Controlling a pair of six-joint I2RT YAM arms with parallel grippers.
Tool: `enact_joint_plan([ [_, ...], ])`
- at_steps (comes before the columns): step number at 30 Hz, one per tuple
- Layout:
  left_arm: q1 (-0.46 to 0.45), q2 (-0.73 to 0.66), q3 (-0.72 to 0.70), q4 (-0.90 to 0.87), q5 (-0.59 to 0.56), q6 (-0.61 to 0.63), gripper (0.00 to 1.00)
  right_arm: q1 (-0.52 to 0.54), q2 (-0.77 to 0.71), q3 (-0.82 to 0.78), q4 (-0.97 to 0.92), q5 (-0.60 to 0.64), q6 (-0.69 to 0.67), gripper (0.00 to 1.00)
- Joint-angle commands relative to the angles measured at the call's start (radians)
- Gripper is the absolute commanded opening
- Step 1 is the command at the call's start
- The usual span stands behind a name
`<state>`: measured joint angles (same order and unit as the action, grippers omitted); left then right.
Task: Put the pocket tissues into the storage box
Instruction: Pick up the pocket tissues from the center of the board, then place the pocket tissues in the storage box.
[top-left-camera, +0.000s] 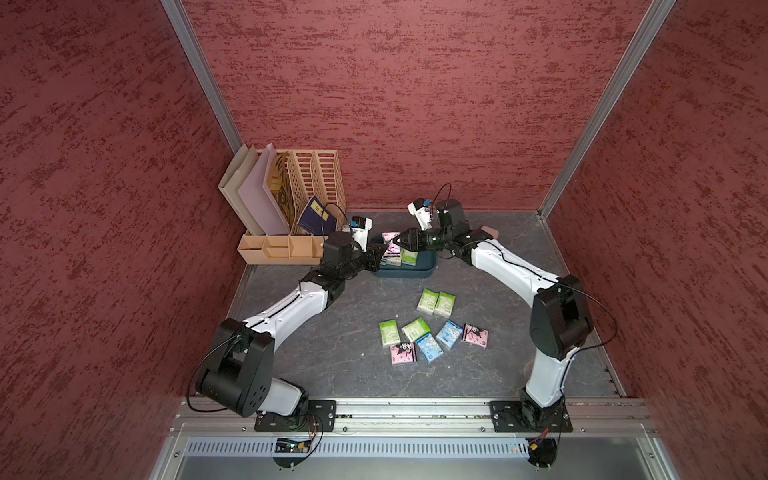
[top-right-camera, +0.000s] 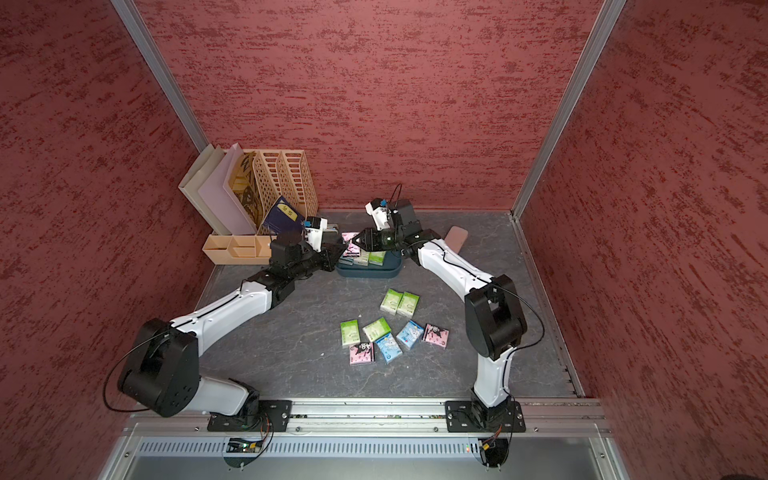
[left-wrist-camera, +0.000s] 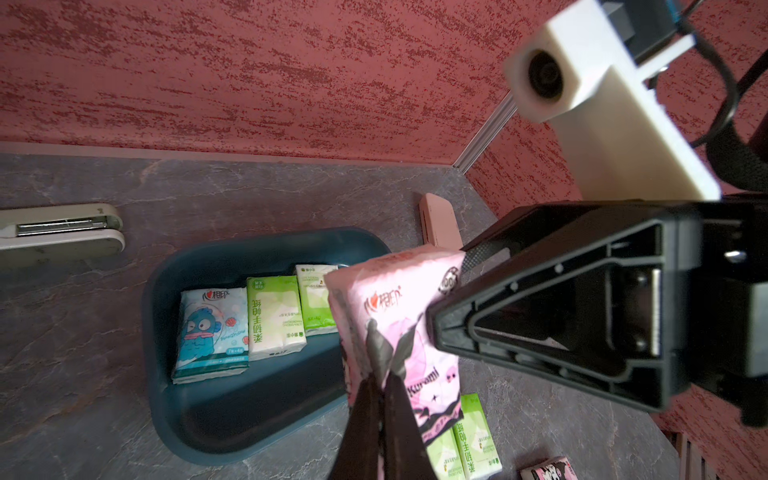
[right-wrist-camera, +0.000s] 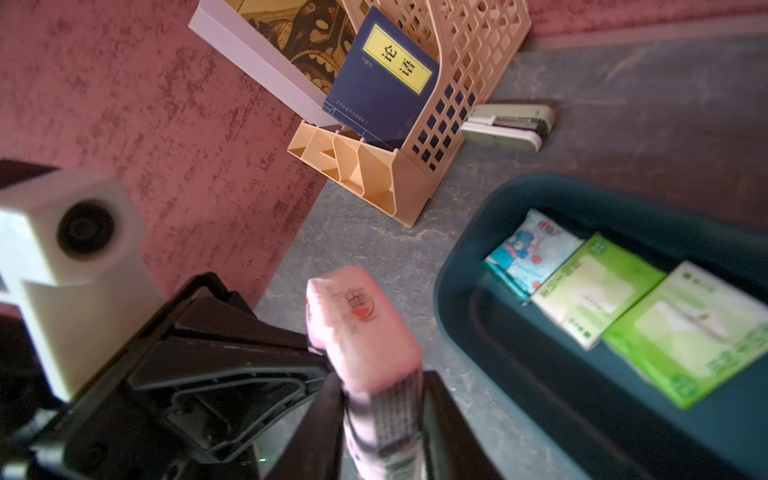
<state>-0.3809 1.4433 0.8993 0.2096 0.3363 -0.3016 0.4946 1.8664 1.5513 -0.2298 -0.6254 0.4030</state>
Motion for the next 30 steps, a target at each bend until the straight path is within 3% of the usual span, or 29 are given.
enact_joint_plan([
  [1,0.008,-0.021,-0.01,0.027,0.024,-0.008,0.33,0.007,0.006,0.032,0.02,0.004,0.001,0.16],
  [4,0.014,-0.016,-0.004,0.009,0.02,-0.011,0.89,0.007,0.006,0.034,0.001,0.019,-0.004,0.04],
  [5,0.015,-0.016,-0.005,0.007,0.018,-0.011,0.99,0.006,0.006,0.034,-0.008,0.026,-0.007,0.0],
  [11,0.028,-0.037,-0.018,-0.003,-0.019,-0.015,1.0,0.004,0.018,0.077,-0.13,0.141,-0.053,0.0],
  [18,0.069,-0.07,-0.039,-0.042,-0.043,-0.009,1.0,-0.08,0.17,0.306,-0.501,0.294,-0.094,0.0],
  [30,0.126,-0.048,-0.017,-0.117,-0.042,-0.011,1.0,-0.131,0.396,0.562,-0.758,0.459,-0.09,0.0],
])
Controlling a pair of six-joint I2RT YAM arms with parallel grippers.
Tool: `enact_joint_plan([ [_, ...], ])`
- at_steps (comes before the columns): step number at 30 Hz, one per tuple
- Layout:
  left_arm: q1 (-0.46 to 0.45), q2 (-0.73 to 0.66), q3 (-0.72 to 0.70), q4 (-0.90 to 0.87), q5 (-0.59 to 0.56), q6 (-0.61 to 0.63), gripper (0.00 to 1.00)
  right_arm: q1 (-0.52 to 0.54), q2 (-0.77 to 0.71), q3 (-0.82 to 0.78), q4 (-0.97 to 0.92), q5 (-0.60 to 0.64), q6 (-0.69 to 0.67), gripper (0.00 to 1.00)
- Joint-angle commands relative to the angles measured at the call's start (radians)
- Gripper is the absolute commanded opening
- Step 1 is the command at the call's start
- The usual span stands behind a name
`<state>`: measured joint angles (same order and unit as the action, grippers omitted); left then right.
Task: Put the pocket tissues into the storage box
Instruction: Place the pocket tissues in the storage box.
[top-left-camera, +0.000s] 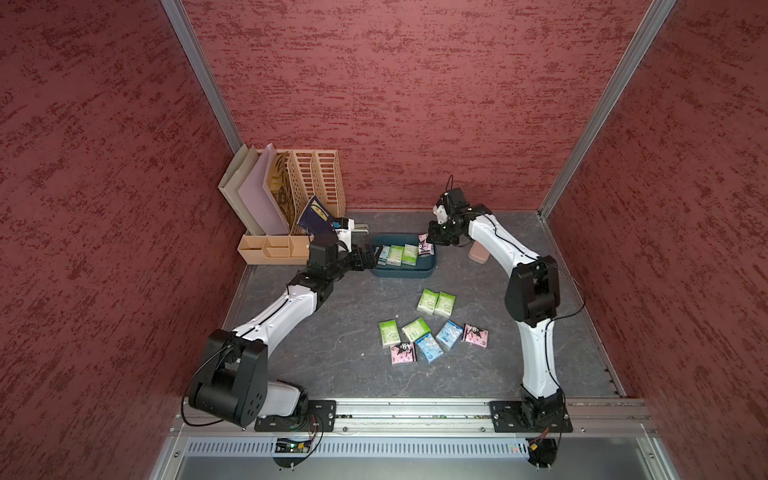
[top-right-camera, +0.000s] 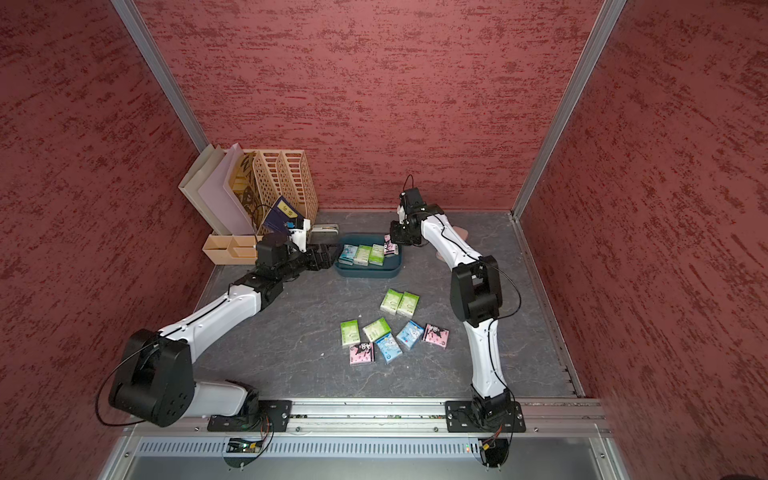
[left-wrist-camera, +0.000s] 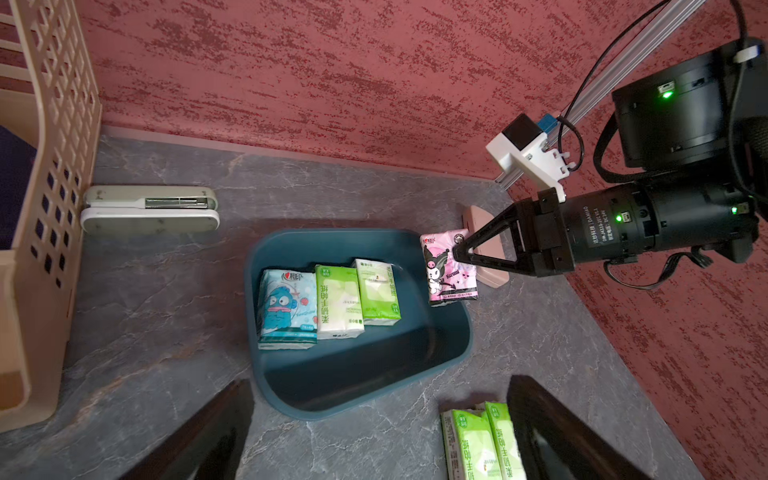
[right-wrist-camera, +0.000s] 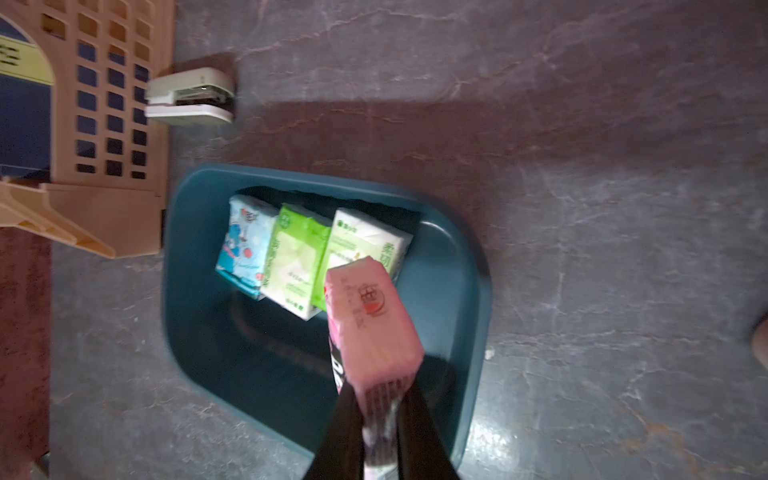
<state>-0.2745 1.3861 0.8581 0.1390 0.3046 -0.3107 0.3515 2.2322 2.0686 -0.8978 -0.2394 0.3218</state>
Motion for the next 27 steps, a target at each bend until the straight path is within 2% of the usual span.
enact_joint_plan([
  [1,0.028,0.012,0.031,-0.056,-0.009,-0.004,1.0,0.012,0.038,0.048,-0.088,0.079,-0.004,0.0],
  [7,0.066,0.009,0.035,-0.085,0.014,-0.004,1.0,0.012,0.073,0.064,-0.033,0.104,0.019,0.0],
  [19,0.096,-0.015,0.018,-0.113,0.026,-0.005,1.0,0.012,0.205,0.199,-0.001,0.132,0.031,0.0],
  [24,0.104,-0.027,0.018,-0.133,0.031,-0.001,1.0,0.011,0.242,0.227,0.007,0.113,0.04,0.05],
  [27,0.109,-0.027,0.019,-0.14,0.039,0.001,1.0,0.013,0.249,0.223,0.023,0.096,0.039,0.13],
])
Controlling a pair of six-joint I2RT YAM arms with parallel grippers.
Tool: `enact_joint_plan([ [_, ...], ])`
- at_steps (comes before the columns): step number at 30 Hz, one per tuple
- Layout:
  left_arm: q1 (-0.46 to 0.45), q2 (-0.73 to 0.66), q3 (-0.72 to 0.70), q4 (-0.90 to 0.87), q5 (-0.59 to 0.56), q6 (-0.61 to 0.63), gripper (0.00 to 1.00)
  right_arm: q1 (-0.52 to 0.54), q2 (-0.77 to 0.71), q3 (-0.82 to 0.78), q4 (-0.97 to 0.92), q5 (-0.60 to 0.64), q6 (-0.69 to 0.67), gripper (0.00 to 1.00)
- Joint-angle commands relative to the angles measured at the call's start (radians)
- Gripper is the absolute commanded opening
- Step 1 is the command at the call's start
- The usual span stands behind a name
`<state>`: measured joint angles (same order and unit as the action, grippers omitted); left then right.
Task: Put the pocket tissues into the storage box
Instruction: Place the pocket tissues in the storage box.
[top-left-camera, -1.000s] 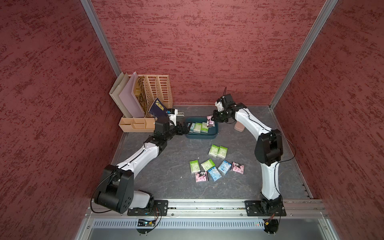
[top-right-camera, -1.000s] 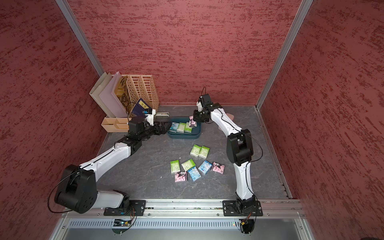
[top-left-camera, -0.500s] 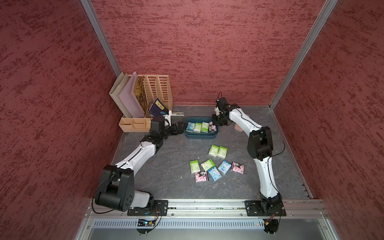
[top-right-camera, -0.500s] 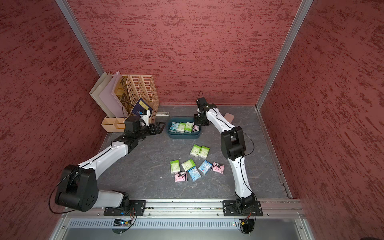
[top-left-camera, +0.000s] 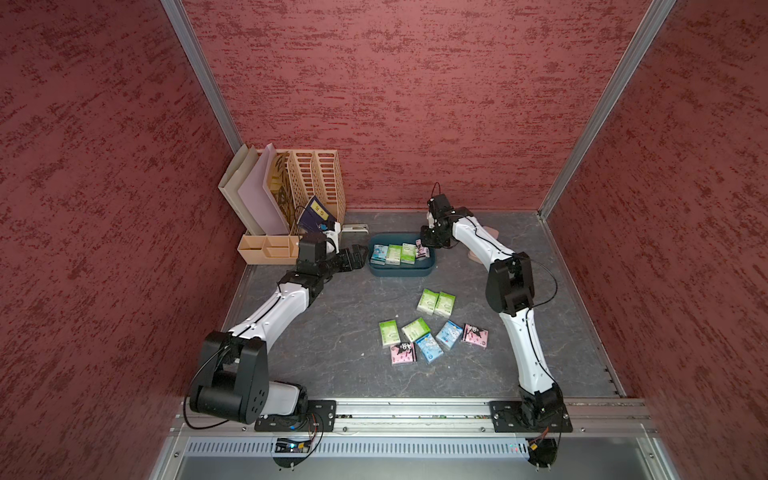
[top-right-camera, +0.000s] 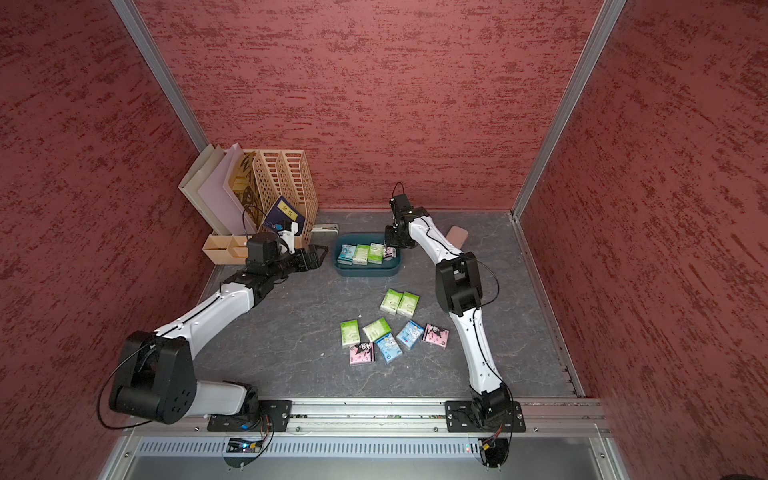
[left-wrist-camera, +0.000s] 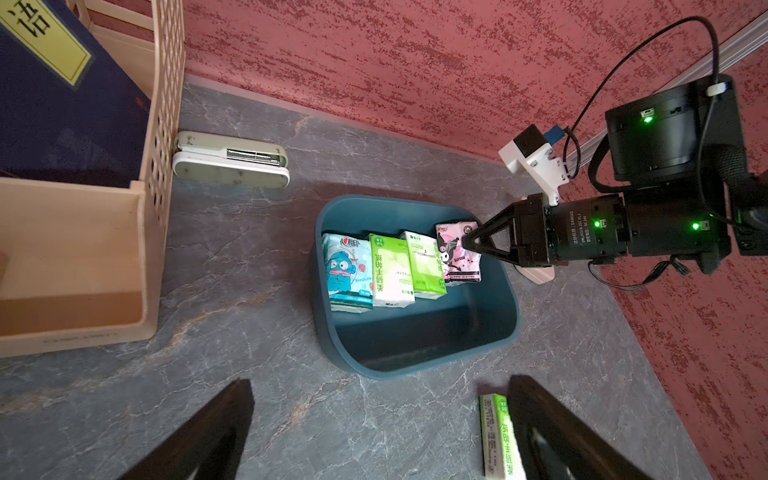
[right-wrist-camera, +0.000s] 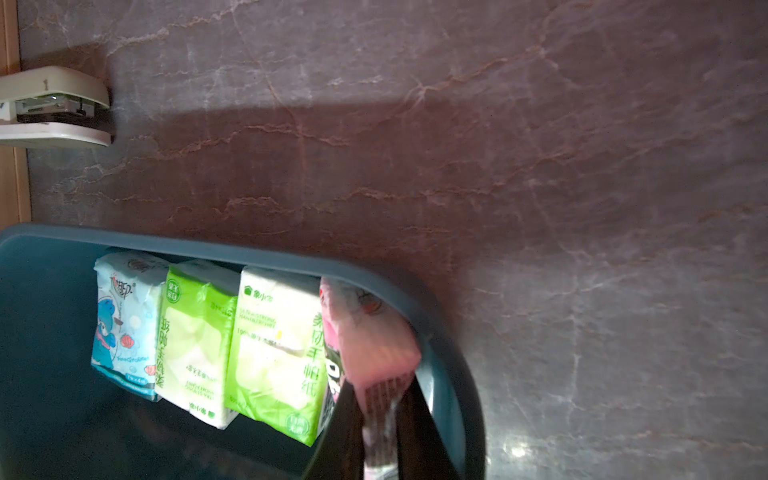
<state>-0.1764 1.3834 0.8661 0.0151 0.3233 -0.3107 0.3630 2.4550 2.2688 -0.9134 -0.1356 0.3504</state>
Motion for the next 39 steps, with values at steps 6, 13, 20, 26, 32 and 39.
enact_joint_plan([
  [6,0.011,-0.017,0.013,-0.015,0.045,-0.012,1.0,0.006,0.017,0.026,0.06,-0.006,-0.018,0.52],
  [13,0.011,-0.021,0.02,-0.019,0.04,-0.016,1.0,0.029,-0.081,0.011,0.05,0.098,-0.091,0.58],
  [20,0.011,-0.03,0.021,-0.028,0.035,-0.014,1.0,0.043,-0.171,-0.017,-0.005,0.209,-0.141,0.55],
  [26,0.008,-0.032,0.016,-0.02,0.034,-0.02,1.0,0.062,-0.19,-0.08,-0.01,0.196,-0.146,0.11],
  [32,0.009,-0.038,0.017,-0.03,0.033,-0.017,1.0,0.063,-0.09,-0.002,-0.08,0.185,-0.114,0.0],
  [39,0.009,-0.042,0.024,-0.053,0.022,-0.001,1.0,0.063,0.01,0.08,-0.107,0.169,-0.105,0.0],
])
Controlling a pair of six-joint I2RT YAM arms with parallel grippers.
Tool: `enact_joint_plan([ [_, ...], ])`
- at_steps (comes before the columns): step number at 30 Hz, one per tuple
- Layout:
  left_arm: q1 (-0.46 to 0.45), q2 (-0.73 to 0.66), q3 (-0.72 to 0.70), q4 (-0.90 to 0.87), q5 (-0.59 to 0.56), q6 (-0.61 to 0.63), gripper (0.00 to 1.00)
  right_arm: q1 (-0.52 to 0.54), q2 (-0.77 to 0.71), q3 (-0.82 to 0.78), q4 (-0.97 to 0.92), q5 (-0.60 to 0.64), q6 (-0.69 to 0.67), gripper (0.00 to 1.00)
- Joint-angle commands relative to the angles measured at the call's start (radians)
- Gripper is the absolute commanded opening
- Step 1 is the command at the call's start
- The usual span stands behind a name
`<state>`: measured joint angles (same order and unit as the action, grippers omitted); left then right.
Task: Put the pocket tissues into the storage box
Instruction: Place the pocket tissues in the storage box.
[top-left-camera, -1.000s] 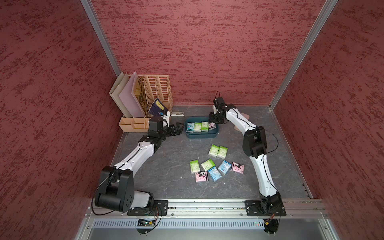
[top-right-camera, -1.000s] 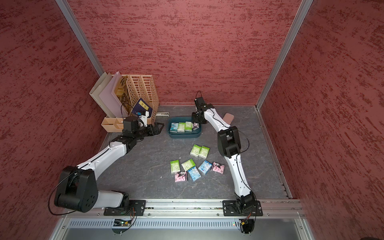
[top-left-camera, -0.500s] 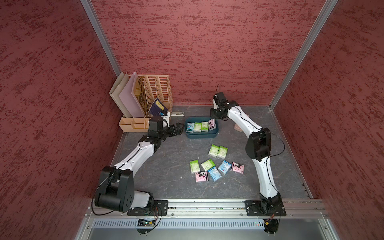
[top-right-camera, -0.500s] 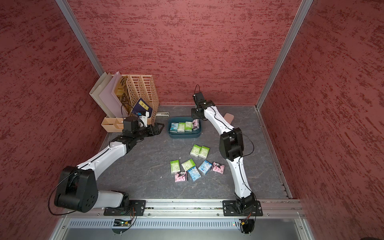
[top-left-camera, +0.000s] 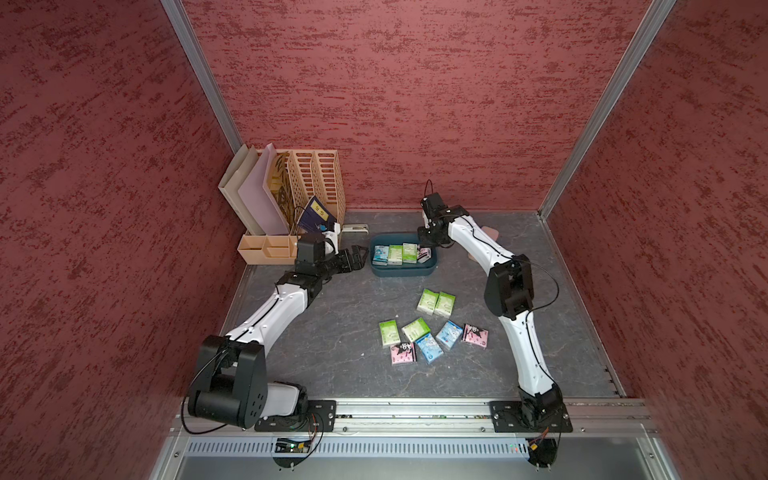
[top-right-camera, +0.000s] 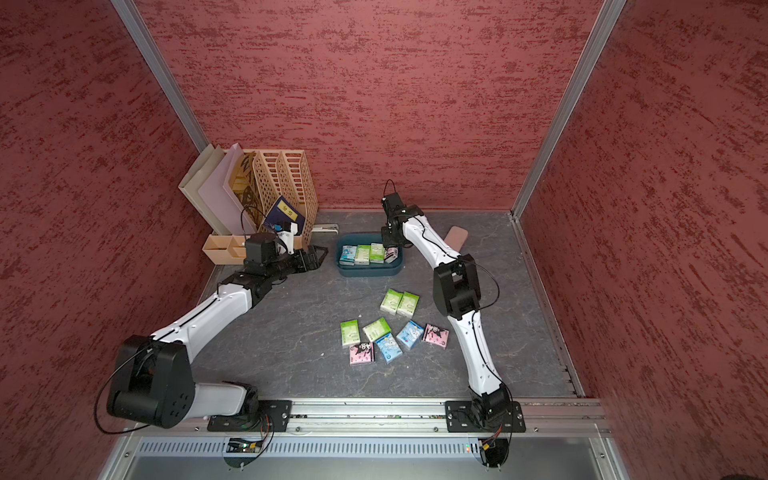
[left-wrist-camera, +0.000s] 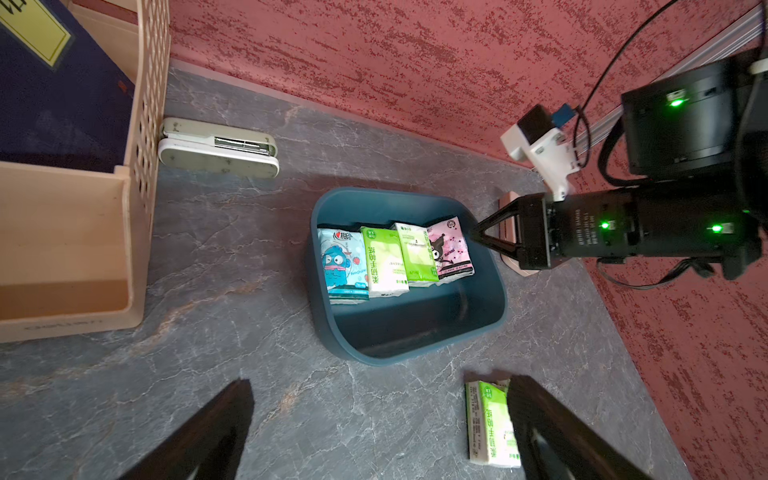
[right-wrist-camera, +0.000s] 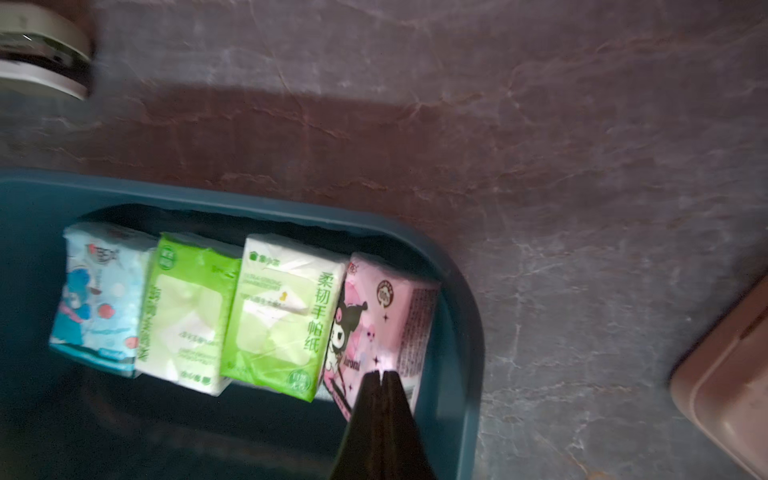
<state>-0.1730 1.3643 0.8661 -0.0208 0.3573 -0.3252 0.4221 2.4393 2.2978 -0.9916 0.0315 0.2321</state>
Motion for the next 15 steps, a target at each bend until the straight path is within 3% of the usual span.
enact_joint_plan([
  [1,0.006,-0.022,0.024,-0.018,-0.014,0.014,1.0,0.004,0.037,0.058,-0.031,0.004,0.012,0.0],
  [15,0.006,-0.008,0.023,-0.018,-0.011,0.014,1.0,0.004,0.159,0.144,-0.061,0.004,0.006,0.0],
])
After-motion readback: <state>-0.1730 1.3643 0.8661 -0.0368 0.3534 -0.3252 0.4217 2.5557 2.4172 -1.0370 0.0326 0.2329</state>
